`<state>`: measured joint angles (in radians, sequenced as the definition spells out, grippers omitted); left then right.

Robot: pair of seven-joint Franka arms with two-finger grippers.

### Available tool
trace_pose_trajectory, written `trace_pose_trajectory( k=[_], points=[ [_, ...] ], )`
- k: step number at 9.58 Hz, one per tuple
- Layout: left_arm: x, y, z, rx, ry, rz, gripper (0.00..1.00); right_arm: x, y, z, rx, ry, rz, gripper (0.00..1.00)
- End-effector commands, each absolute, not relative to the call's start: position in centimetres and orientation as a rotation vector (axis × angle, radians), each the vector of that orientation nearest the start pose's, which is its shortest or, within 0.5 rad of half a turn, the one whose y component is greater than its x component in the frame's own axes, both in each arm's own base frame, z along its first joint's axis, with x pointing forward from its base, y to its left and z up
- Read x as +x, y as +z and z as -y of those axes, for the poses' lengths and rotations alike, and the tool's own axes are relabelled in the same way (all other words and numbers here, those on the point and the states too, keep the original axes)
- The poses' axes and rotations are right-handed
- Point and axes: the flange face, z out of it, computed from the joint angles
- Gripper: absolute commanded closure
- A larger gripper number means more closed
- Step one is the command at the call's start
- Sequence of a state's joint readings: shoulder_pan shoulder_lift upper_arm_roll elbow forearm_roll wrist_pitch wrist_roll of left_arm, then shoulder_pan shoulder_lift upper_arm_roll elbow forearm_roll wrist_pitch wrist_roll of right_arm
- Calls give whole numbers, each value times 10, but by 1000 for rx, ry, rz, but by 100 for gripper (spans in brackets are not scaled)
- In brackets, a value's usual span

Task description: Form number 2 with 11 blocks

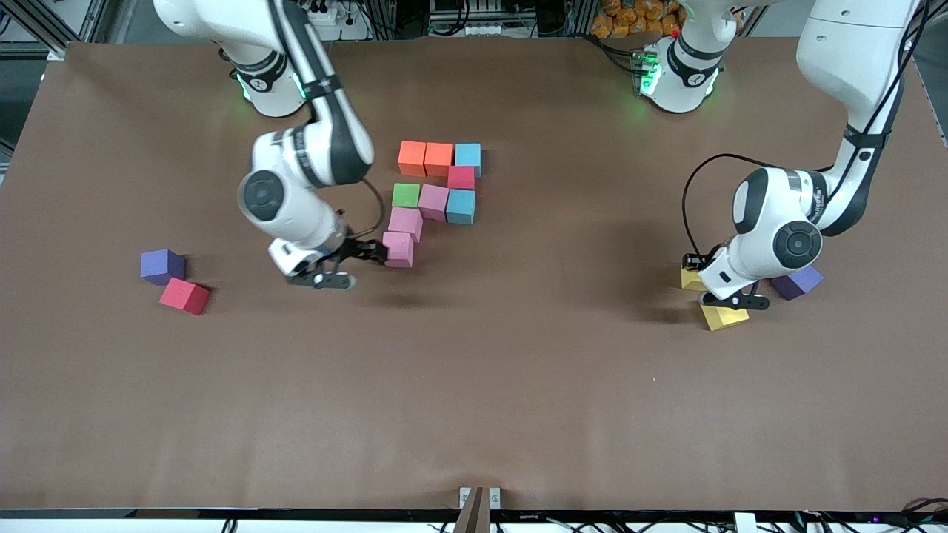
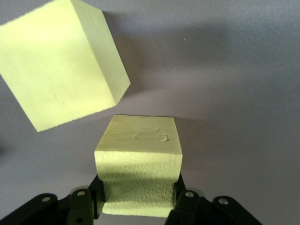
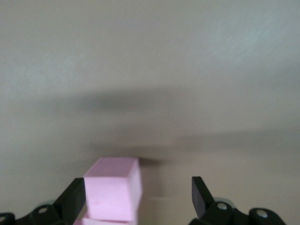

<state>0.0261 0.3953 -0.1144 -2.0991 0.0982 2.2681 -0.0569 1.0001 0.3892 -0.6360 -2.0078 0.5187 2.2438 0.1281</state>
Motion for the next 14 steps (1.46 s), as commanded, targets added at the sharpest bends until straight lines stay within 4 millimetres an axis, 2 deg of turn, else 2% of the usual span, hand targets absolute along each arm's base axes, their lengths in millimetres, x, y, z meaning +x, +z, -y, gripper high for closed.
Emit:
trace_pose_trajectory(
  k=[1,3,4,5,7,9,11,14],
  points=[
    [559,248,58,-3070,263,-223,100,558,296,-198,-2997,112,46,0],
    [559,286,97,-3070,230,-305,100,572,294,-153,-2991,88,164,0],
    [558,307,125,-3059,228,-380,100,578,292,-127,-2985,76,232,0],
    [551,319,154,-3041,244,-471,100,584,292,-100,-2977,62,298,0],
    [539,327,200,-3022,226,-610,100,588,288,-50,-2947,43,504,0],
    [522,327,245,-2978,227,-842,100,584,280,-6,-2885,41,760,0],
    [504,340,302,-2935,175,-1002,100,580,277,29,-2801,19,1034,0],
    [473,340,379,-2702,75,-1294,100,572,273,62,-2677,4,1365,0]
  ],
)
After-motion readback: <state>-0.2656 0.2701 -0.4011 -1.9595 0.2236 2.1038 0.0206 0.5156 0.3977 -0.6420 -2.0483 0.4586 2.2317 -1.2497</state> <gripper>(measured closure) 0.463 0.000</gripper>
